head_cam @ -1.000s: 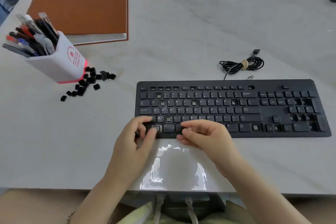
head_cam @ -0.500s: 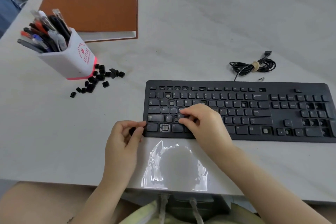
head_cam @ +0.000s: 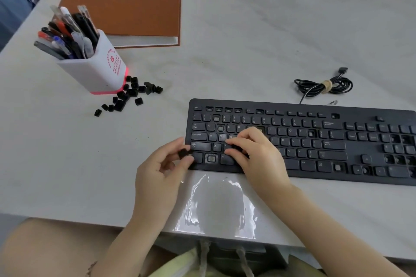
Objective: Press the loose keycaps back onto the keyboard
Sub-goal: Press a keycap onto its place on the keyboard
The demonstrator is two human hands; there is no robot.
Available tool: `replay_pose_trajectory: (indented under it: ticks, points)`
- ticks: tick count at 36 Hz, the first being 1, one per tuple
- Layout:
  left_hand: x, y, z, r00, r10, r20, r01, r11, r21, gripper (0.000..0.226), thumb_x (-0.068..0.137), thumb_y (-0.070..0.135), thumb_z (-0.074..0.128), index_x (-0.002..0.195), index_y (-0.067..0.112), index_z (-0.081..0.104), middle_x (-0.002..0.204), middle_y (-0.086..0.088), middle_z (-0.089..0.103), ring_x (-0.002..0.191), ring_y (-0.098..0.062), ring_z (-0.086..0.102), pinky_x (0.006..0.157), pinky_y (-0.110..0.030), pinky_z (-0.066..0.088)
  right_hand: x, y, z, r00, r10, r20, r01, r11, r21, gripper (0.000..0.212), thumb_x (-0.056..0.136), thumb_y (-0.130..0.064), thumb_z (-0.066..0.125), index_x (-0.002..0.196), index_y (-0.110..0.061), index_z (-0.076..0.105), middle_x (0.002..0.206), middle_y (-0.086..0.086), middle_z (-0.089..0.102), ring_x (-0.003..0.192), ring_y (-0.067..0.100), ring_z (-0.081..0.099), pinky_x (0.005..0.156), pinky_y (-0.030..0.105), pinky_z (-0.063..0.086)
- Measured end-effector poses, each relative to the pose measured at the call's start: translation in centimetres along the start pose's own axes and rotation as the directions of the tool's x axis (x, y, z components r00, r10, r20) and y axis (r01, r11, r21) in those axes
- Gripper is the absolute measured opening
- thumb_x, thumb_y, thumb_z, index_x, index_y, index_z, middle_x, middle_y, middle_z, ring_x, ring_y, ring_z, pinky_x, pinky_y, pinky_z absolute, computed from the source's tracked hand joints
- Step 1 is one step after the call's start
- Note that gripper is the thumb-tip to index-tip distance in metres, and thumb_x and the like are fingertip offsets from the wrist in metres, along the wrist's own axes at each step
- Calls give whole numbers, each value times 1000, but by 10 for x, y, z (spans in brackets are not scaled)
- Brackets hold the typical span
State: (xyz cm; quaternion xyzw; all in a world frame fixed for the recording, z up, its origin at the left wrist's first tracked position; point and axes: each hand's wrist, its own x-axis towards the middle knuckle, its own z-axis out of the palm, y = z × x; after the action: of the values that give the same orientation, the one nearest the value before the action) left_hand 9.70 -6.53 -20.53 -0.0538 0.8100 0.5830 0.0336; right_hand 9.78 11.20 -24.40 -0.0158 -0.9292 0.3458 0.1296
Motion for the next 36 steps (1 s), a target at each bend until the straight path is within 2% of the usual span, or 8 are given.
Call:
replay_pose_trajectory:
  ticks: [5, 16, 20, 22, 24, 28, 33, 36]
  points:
    - [-2, 6, -2, 990, 140, 10, -140, 989, 45, 45, 71, 17, 74, 105, 40, 57, 95, 22, 70, 73, 5, 58, 76, -9, 46, 0, 6, 2, 1000, -30, -11, 30, 1000, 1, 18, 75, -26, 65, 87, -14, 73, 83, -4, 59, 78, 7, 48, 64, 23, 42]
    - [-6, 7, 1, 930, 363, 60, -368, 920, 132, 39, 72, 33, 73, 109, 33, 61, 101, 39, 62, 84, 15, 58, 83, -6, 44, -3, 2, 4, 994, -88, -66, 80, 990, -117, 12, 75, -24, 65, 81, -17, 74, 78, -5, 57, 74, 7, 45, 52, 16, 36]
    - [-6, 3, 2, 942, 333, 35, -335, 937, 96, 35, 69, 30, 76, 101, 32, 62, 96, 35, 65, 78, 10, 59, 76, -5, 45, -4, -5, 5, 996, -51, -67, 37, 980, -193, 16, 81, -25, 61, 74, -11, 66, 72, -7, 51, 71, 7, 39, 46, 16, 30]
    - [-5, 1, 3, 951, 308, 13, -308, 948, 83, 29, 68, 29, 74, 95, 35, 65, 91, 27, 67, 70, 3, 59, 71, -6, 45, -6, -6, 5, 985, -155, -71, 131, 955, -267, 11, 77, -15, 72, 76, -7, 66, 72, -1, 53, 66, 10, 44, 38, 20, 36]
    - [-4, -2, 2, 959, 283, -6, -282, 956, 84, 26, 67, 27, 72, 91, 35, 67, 85, 25, 67, 67, -1, 58, 69, -5, 44, -7, -4, 4, 965, -255, -52, 228, 924, -308, 11, 76, -13, 73, 82, -5, 69, 75, 5, 56, 63, 20, 53, 34, 25, 40]
    - [-1, -8, 0, 974, 219, -56, -216, 975, 46, 23, 67, 25, 71, 88, 32, 68, 92, 20, 67, 68, -4, 58, 69, -7, 44, -7, 1, 1, 954, -299, -16, 274, 893, -356, 33, 84, -30, 47, 92, -9, 72, 81, 5, 59, 73, 17, 42, 47, 24, 40]
    - [3, -14, -2, 981, 166, -102, -164, 986, 35, 22, 67, 23, 73, 82, 38, 71, 89, 14, 64, 68, -6, 57, 68, -7, 43, -11, 3, 2, 942, -334, -24, 300, 875, -381, 34, 86, -30, 46, 95, -8, 71, 84, 7, 60, 71, 22, 52, 50, 29, 46]
    - [4, -14, 0, 984, 147, -99, -144, 989, 39, 26, 70, 12, 77, 79, 36, 72, 89, 12, 64, 68, -5, 56, 68, -7, 43, -12, 5, 5, 945, -327, -30, 291, 876, -384, 33, 87, -29, 45, 96, -9, 70, 91, 5, 55, 76, 21, 47, 53, 29, 45]
